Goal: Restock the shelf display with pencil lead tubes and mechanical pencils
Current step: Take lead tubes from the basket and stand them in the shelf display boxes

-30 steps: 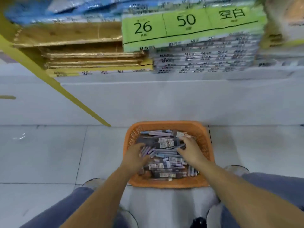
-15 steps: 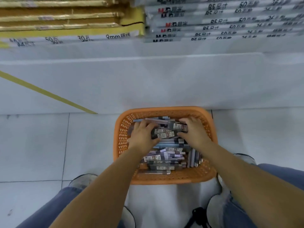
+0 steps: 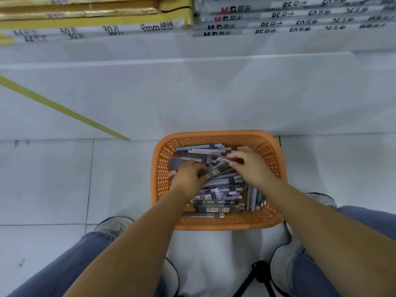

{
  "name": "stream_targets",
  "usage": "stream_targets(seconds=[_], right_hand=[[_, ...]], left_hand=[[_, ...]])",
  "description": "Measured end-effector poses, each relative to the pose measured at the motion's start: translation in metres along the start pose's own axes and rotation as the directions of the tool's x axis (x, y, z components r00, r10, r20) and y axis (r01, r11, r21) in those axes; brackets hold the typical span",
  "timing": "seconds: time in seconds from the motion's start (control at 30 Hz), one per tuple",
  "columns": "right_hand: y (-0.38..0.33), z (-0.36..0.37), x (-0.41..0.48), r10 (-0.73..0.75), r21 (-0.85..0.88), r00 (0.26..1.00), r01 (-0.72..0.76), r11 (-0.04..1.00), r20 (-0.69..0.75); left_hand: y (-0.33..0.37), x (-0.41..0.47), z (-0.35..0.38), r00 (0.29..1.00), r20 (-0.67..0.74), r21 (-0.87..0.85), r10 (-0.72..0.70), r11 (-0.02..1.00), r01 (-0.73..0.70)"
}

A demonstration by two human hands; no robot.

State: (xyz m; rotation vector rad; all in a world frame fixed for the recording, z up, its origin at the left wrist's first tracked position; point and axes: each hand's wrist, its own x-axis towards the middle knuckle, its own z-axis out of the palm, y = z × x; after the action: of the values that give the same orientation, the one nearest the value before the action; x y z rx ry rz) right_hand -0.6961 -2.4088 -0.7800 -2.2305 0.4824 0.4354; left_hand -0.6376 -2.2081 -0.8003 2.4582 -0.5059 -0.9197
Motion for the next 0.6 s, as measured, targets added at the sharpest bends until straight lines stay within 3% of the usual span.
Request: stream_targets(seconds=[0.1, 0.27, 0.43, 0.6], right_hand=[[0.003, -0.017, -0.007, 0.020, 0.098, 1.000, -0.019, 0.995, -0.016], [0.010, -0.011, -0.024, 0.034, -0.070, 0.968, -0.018, 0.997, 0.247], [0.021, 0.017, -0.044, 0.044, -0.158, 0.982, -0.014, 0.987, 0.186], [0.025, 0.018, -0.043, 0.033, -0.132, 0.991, -0.016, 0.991, 0.127]], left_hand=[[-0.006, -0.013, -0.004, 0.995, -0.017, -0.201, -0.095, 0.975, 0.089], [-0.016, -0.033, -0.008, 0.982, 0.063, -0.336, -0.177, 0.923, 0.188], [-0.010, -0.036, -0.008, 0.974, -0.004, -0.455, -0.226, 0.868, 0.200], [-0.014, -0.045, -0.009, 0.975, -0.034, -0.446, -0.218, 0.877, 0.180]])
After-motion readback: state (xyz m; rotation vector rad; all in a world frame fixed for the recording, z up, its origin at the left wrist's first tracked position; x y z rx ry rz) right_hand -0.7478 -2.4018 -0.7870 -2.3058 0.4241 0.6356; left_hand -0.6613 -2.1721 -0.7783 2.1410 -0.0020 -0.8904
